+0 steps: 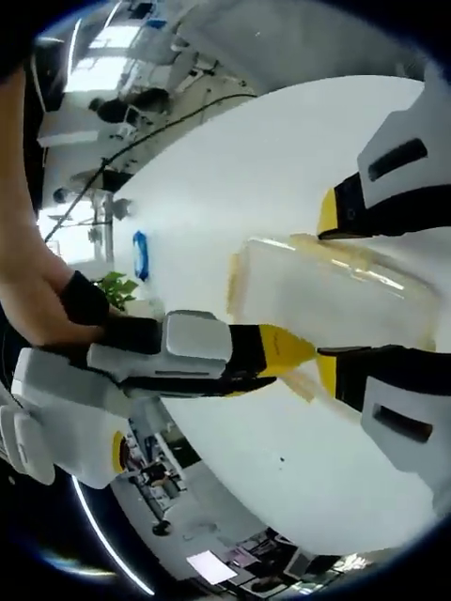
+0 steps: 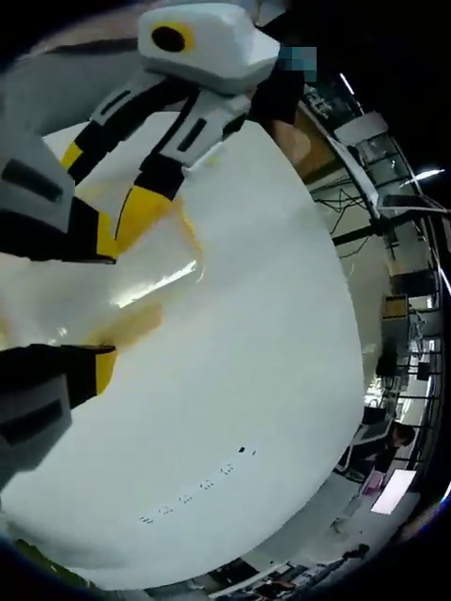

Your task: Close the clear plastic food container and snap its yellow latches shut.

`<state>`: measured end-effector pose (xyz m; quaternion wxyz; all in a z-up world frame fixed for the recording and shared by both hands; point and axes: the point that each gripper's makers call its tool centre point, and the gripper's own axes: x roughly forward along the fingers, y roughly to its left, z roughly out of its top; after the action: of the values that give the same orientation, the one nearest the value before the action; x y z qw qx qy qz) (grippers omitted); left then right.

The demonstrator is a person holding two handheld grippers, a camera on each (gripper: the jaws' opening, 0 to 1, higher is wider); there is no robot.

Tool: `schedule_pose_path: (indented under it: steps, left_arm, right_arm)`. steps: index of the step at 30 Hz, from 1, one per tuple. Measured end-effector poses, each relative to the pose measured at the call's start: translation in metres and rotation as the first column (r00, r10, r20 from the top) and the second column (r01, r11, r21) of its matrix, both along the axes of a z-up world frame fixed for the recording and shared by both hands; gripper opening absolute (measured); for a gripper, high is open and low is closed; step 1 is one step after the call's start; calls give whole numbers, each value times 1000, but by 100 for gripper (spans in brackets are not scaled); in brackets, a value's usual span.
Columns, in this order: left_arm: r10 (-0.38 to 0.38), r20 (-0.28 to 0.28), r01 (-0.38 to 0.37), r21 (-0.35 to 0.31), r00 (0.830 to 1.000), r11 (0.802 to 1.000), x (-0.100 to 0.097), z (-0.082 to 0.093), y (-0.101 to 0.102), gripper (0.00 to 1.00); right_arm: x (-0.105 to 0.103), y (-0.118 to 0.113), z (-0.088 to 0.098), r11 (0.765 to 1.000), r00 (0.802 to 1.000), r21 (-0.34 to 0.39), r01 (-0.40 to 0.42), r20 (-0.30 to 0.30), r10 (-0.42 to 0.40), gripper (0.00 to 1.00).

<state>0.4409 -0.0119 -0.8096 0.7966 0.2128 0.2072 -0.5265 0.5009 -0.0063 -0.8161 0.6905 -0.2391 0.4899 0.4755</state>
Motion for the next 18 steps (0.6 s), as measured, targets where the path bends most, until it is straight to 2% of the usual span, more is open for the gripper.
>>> schedule_pose_path:
  steps: [2,6,7,9,12,16,18]
  left_arm:
    - [7,-18,-8,-17,1000,1000,1,2,1,43]
    - [0,-14,0,-13,1000,1000,1,1,0,42]
    - [-6,-8,6,-6,1000,1000,2,0,1,42]
    - [15,-33,-16,-27,999,999,7,0,1,41]
    - [-2,-40,1,-24,999,1000,9,0,-2,40]
    - [-14,-55,13,-17,998,1000,8,-1,-2,40]
    - [27,-106,-29,-15,994,999,9,-1,-3,39]
  right_arm:
    - [0,2,-1,1000,999,-4,-21,-24,21,34]
    - [1,2,-4,999,996,0,-36,-76,36,34]
    - [1,2,-4,999,996,1,-40,-82,40,35]
    - [4,2,-4,999,995,1,-53,-83,53,34]
    - [5,-1,-4,995,990,-52,-80,-116,74,33]
    - [4,0,-7,979,975,-123,-161,-171,139,33]
    - [4,1,-8,972,967,-132,-195,-191,168,32]
